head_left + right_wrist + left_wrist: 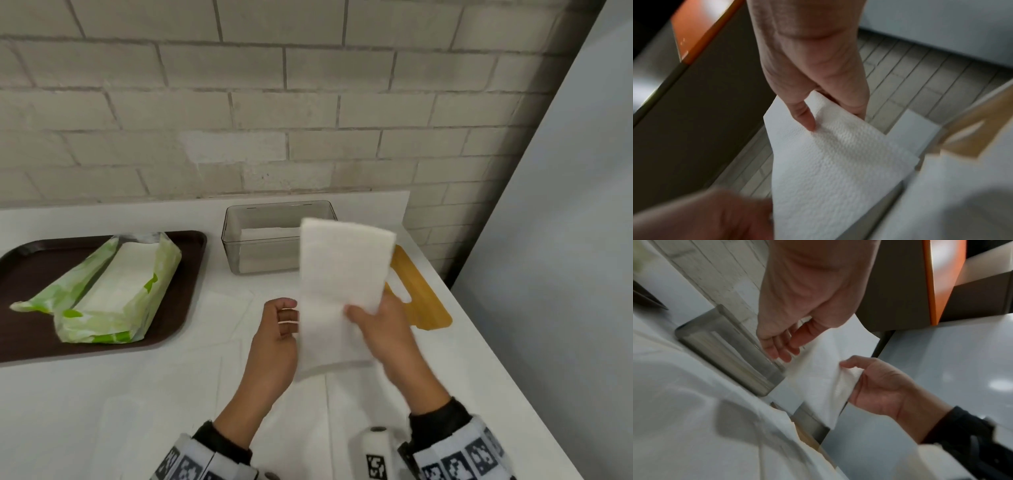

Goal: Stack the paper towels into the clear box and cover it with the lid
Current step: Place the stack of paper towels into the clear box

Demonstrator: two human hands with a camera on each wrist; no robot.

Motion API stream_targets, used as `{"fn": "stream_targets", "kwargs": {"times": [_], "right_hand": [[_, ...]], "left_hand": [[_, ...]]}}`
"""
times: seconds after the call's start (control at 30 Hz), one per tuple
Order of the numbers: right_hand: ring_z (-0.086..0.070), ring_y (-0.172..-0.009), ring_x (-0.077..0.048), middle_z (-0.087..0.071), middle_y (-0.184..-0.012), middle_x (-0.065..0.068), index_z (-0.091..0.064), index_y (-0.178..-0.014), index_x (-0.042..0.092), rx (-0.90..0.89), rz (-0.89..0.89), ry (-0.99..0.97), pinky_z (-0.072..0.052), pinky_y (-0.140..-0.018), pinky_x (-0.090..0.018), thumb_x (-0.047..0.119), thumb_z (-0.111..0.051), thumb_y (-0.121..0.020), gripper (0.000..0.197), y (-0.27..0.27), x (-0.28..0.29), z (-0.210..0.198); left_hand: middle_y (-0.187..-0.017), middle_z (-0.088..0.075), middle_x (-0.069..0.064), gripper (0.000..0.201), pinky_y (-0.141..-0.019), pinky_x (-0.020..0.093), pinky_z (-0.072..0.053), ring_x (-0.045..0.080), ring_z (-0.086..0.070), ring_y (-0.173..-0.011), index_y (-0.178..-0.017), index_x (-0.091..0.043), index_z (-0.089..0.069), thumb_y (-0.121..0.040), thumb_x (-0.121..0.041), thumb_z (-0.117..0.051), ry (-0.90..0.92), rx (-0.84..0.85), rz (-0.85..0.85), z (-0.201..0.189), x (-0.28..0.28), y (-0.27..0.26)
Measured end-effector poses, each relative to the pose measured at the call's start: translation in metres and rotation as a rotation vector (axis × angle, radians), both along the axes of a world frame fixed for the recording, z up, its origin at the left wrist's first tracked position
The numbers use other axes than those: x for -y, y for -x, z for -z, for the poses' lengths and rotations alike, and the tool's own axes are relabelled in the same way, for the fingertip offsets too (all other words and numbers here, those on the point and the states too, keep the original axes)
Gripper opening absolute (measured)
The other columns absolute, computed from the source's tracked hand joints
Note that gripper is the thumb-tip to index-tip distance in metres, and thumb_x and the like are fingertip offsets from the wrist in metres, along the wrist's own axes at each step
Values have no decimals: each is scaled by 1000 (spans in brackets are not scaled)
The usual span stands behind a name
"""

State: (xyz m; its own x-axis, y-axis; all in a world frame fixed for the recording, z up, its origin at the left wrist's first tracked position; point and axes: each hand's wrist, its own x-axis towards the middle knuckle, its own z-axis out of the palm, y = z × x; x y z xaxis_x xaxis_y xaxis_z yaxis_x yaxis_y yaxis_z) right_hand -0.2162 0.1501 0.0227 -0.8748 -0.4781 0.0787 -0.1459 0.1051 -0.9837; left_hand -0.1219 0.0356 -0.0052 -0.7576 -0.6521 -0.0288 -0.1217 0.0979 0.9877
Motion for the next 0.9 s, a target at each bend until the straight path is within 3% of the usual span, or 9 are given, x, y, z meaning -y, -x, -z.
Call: {"fn": "stream_targets", "kwargs": {"times": [0.1,0.2,0.33,0.43,0.47,0.57,0.63,0.73,0.9], "right_hand": [[-61,-83,-12,-64,-90,7,-59,-101,20,-11,206,90,-46,-65,-13,-2,-60,-84,28,28,-45,-13],[-62,-81,-17,-66,-90,2,-63,-96,13,29,356,199,-50,-64,-18,-6,-56,-84,23,45,-96,-19],[-63,-87,-20,-67,-95,0,-62,-107,10,76,541,190,-48,-85,-39,4,-57,-85,23,46,-165,-7],[-64,-98,-30,-70,-102,-1,-65,-102,13,102,617,127,-46,-94,-54,23,-65,-74,30,39,-198,9],[-64,-98,-30,-70,-101,0,-65,-100,15,118,634,132,-48,-91,-53,23,-65,-73,28,36,-206,12],[-65,-92,-23,-71,-94,5,-65,-89,16,137,656,140,-54,-70,-36,11,-61,-82,10,28,-219,18],[-64,-93,-22,-70,-95,4,-64,-88,15,129,654,131,-53,-74,-31,8,-60,-83,10,25,-223,20],[-62,-88,-20,-67,-95,0,-62,-85,12,154,651,128,-50,-75,-28,2,-58,-84,11,24,-226,20],[-60,-84,-20,-64,-93,-3,-60,-88,11,216,641,143,-43,-74,-29,-4,-56,-85,15,26,-222,20]], "left_hand": [[-102,-56,2,37,-58,10,-41,12,-54,-81,-105,-22,-46,-88,10,-37,119,137,199,9,-10,17],[-118,-52,5,23,-65,11,-36,14,-53,-97,-118,-13,-51,-95,-12,-47,387,400,425,23,-23,40],[-126,-45,17,50,-96,31,-38,31,-44,-120,-116,1,-53,-96,-44,-46,594,754,571,35,-38,75],[-132,-35,17,62,-103,39,-36,36,-39,-122,-117,-1,-51,-87,-55,-55,580,858,553,37,-46,90],[-132,-33,15,63,-103,38,-34,36,-37,-122,-119,-2,-50,-85,-55,-57,589,868,546,39,-48,92],[-130,-40,12,57,-103,35,-33,31,-38,-122,-118,-6,-53,-84,-50,-61,641,881,510,43,-52,92],[-125,-52,13,49,-100,34,-38,28,-46,-119,-113,-4,-59,-84,-43,-65,604,845,483,43,-50,93],[-110,-63,12,30,-84,28,-45,26,-59,-107,-98,-5,-60,-86,-32,-66,584,784,496,30,-45,91],[-110,-63,12,32,-78,26,-45,24,-61,-102,-108,1,-59,-91,-26,-62,633,738,460,-2,-32,81]]}}
